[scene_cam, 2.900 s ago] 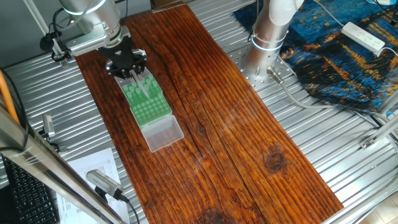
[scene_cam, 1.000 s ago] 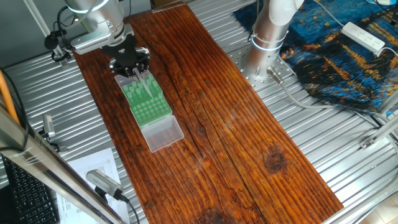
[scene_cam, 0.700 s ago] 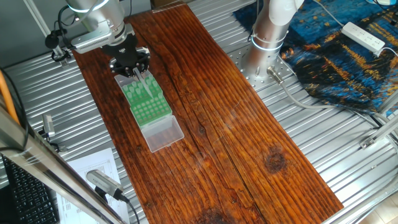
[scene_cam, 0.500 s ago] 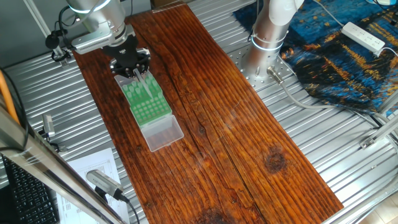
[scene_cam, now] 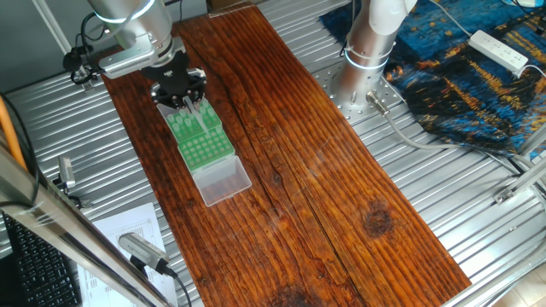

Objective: Transfer all large pipette tips from one holder to another

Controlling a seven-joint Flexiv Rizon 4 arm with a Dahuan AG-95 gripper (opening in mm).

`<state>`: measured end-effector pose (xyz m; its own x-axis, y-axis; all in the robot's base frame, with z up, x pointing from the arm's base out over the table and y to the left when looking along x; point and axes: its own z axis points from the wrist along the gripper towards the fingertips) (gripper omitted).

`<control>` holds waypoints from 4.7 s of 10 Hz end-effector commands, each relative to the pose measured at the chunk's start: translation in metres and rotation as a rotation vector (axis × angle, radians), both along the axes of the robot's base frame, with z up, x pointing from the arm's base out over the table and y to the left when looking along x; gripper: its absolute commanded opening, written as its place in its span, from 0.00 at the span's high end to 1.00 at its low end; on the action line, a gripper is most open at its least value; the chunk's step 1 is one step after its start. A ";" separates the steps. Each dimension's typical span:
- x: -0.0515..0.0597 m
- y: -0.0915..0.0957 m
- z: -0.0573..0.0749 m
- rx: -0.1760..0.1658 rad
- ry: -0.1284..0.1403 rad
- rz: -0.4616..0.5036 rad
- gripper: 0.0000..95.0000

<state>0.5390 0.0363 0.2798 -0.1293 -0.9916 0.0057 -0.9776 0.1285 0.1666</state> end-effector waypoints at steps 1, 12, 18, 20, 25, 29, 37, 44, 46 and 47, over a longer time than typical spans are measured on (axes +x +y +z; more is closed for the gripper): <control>0.000 -0.001 0.000 0.001 0.000 0.007 1.00; 0.002 -0.008 -0.002 -0.015 -0.008 0.008 1.00; 0.001 -0.007 -0.005 -0.013 -0.005 0.018 1.00; 0.000 -0.007 -0.009 -0.010 -0.006 0.011 1.00; -0.004 -0.006 -0.016 -0.013 -0.006 0.007 1.00; -0.008 -0.009 -0.021 -0.007 -0.007 0.008 0.80; -0.002 -0.028 -0.038 -0.016 -0.014 0.012 0.80; 0.011 -0.060 -0.080 -0.056 -0.117 -0.103 0.80; 0.015 -0.063 -0.087 -0.053 -0.135 -0.185 0.80; 0.016 -0.063 -0.088 -0.058 -0.139 -0.216 0.80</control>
<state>0.5542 -0.0256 0.1940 -0.3159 -0.9484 0.0279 -0.9483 0.3166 0.0242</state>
